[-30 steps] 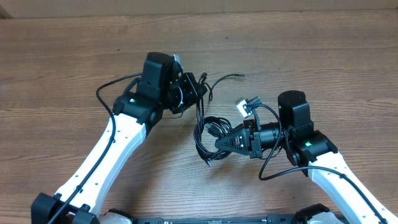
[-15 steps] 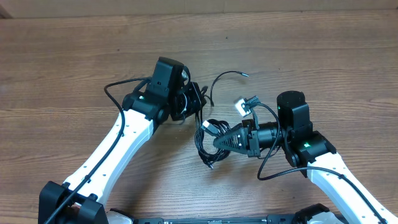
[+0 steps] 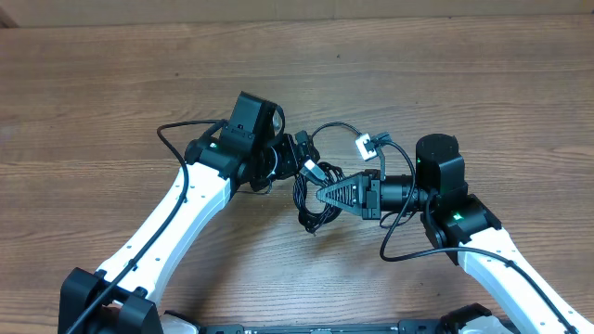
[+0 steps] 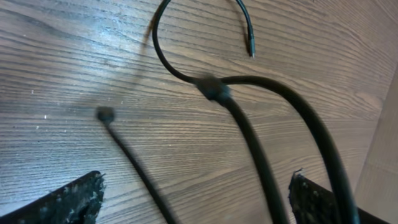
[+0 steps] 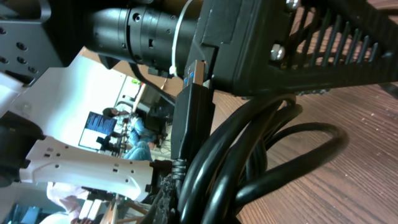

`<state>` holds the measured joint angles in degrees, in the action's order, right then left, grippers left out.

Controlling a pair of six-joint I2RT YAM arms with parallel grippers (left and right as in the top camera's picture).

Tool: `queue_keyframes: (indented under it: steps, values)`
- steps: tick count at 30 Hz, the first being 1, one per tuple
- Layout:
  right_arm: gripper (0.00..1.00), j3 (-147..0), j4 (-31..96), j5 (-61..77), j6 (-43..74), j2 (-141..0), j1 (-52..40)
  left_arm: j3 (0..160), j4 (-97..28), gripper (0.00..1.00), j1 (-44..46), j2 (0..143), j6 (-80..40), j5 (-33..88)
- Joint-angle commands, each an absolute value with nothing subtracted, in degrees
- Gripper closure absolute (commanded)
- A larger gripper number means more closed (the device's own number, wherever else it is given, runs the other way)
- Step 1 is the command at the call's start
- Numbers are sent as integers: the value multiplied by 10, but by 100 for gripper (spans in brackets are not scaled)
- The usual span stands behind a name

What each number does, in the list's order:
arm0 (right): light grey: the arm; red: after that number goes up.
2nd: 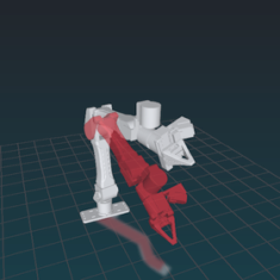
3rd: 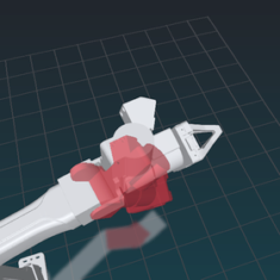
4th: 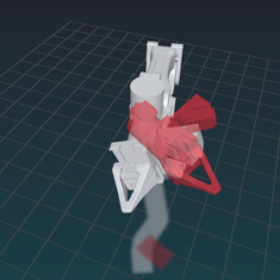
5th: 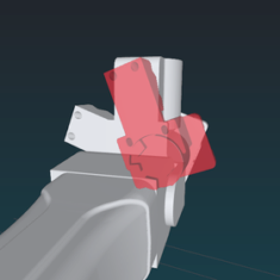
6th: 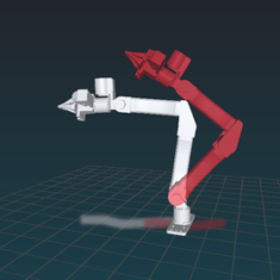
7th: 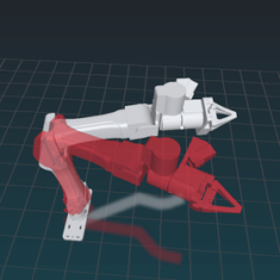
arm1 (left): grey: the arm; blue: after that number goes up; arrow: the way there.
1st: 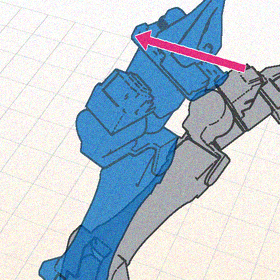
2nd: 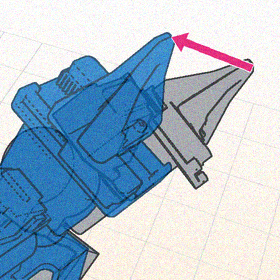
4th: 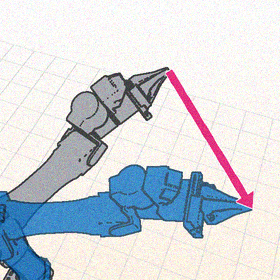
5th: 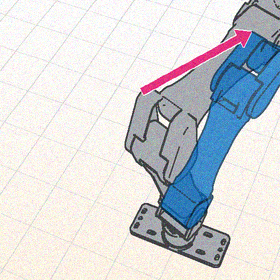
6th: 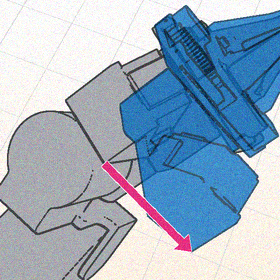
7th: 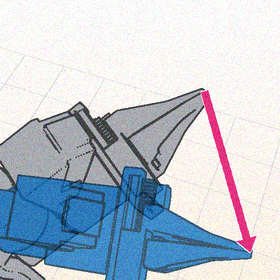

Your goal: Untangle cables

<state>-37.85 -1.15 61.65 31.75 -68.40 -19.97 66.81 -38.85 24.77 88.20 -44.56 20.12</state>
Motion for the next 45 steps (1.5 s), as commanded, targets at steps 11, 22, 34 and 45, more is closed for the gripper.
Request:
queue_keyframes:
  steps: [11, 22, 34, 45]
  values:
    - [96, -386, -16, 551, 382, -676, -199, 673, -439, 0, 91, 877, -344, 319]
    - [96, -386, -5, 508, 440, -676, -199, 672, -519, 1, 23, 815, -151, 415]
    - [96, -386, -8, 511, 467, -676, -199, 556, -424, 3, 51, 798, -136, 549]
    - [96, -386, -8, 515, 470, -676, -199, 451, -114, 4, 156, 798, -389, 548]
